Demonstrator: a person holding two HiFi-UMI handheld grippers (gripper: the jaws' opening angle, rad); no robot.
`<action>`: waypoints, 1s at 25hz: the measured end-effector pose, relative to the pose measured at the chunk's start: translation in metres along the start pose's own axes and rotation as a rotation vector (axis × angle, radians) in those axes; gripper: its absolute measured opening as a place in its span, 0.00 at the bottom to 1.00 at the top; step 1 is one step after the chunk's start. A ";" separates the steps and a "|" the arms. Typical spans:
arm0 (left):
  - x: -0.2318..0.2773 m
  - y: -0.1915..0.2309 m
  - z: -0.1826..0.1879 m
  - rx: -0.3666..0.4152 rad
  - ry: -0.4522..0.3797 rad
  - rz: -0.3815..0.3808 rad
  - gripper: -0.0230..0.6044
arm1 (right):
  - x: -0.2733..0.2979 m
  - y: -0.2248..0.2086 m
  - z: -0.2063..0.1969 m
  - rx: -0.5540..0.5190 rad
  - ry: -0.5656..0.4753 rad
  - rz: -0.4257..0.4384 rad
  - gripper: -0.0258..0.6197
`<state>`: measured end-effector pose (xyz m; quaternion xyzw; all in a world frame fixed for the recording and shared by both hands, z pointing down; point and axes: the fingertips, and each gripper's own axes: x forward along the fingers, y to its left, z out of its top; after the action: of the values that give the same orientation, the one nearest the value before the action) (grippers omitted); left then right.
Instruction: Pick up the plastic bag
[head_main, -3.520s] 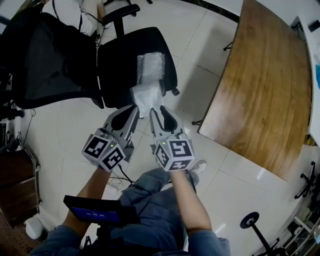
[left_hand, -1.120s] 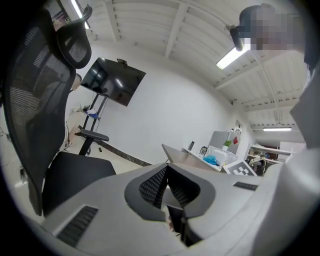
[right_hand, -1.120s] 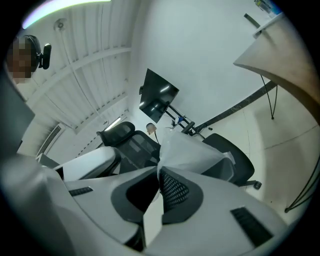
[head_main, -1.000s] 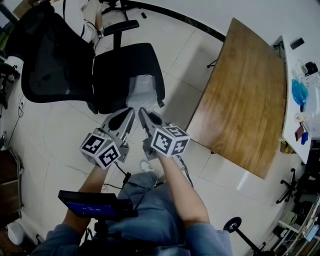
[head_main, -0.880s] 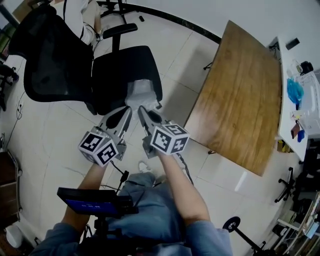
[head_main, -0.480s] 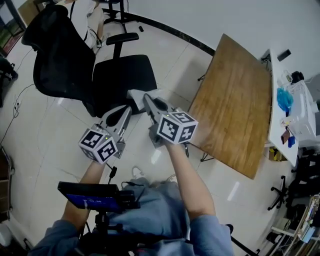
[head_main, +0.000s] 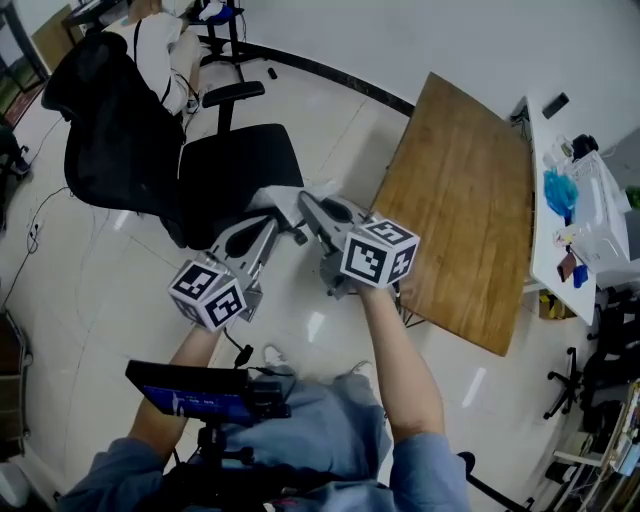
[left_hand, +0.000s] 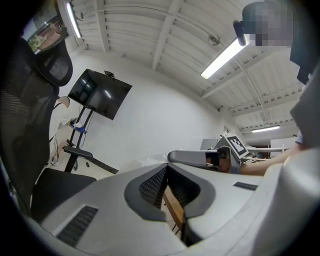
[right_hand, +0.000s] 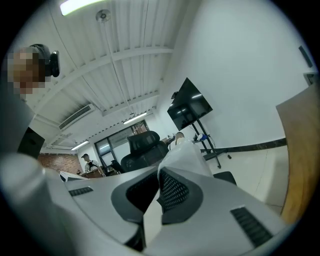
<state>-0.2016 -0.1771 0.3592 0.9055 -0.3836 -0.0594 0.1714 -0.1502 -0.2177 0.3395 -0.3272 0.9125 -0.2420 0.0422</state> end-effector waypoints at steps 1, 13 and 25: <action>0.004 -0.006 0.001 0.004 -0.003 -0.003 0.05 | -0.008 -0.002 0.004 -0.003 -0.004 0.005 0.05; 0.066 -0.078 0.017 0.076 -0.087 0.037 0.05 | -0.104 -0.035 0.045 -0.050 0.003 0.091 0.04; 0.100 -0.134 0.011 0.106 -0.106 0.034 0.05 | -0.190 -0.055 0.065 -0.137 0.065 0.162 0.04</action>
<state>-0.0442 -0.1646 0.3037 0.9024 -0.4099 -0.0837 0.1034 0.0460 -0.1644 0.2925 -0.2463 0.9512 -0.1855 0.0096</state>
